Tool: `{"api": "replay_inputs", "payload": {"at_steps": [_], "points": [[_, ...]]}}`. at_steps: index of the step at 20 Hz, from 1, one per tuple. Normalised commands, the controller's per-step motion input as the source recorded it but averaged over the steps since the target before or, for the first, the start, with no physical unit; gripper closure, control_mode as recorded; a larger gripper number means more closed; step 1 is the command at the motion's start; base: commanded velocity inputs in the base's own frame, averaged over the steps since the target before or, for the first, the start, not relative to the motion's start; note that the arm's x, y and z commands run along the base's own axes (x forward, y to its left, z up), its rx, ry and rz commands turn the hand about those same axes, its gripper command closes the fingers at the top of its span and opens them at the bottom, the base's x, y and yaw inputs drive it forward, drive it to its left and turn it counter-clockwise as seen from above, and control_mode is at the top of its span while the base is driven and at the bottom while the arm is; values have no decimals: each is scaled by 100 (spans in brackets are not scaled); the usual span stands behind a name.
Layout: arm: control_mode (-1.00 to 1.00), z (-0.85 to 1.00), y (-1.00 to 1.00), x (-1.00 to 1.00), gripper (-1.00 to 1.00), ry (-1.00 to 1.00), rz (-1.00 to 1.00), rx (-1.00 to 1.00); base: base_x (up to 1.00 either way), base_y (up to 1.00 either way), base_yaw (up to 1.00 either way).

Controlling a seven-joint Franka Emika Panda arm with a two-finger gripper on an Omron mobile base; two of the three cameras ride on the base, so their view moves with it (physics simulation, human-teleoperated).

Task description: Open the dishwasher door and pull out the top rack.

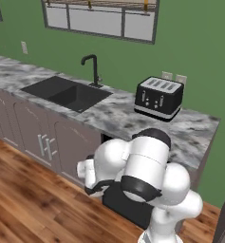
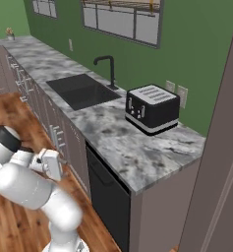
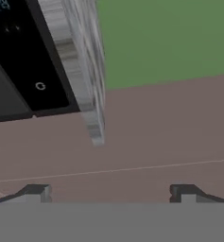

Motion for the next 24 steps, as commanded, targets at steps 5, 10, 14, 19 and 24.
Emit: {"api": "replay_inputs", "payload": {"at_steps": [5,10,14,19,24], "points": [[-100,-29,-33,0,-100,-5,-10,-10,0,0,0],[-100,-23,-29,0,-100,-8,-6,-7,0,0,0],[-100,-12,-14,1,-100,-12,0,0,0,0,0],[-100,-13,-6,1,-100,-8,7,1,0,0,0],[-100,-29,-15,9,-100,0,20,9,0,0,0]]}}
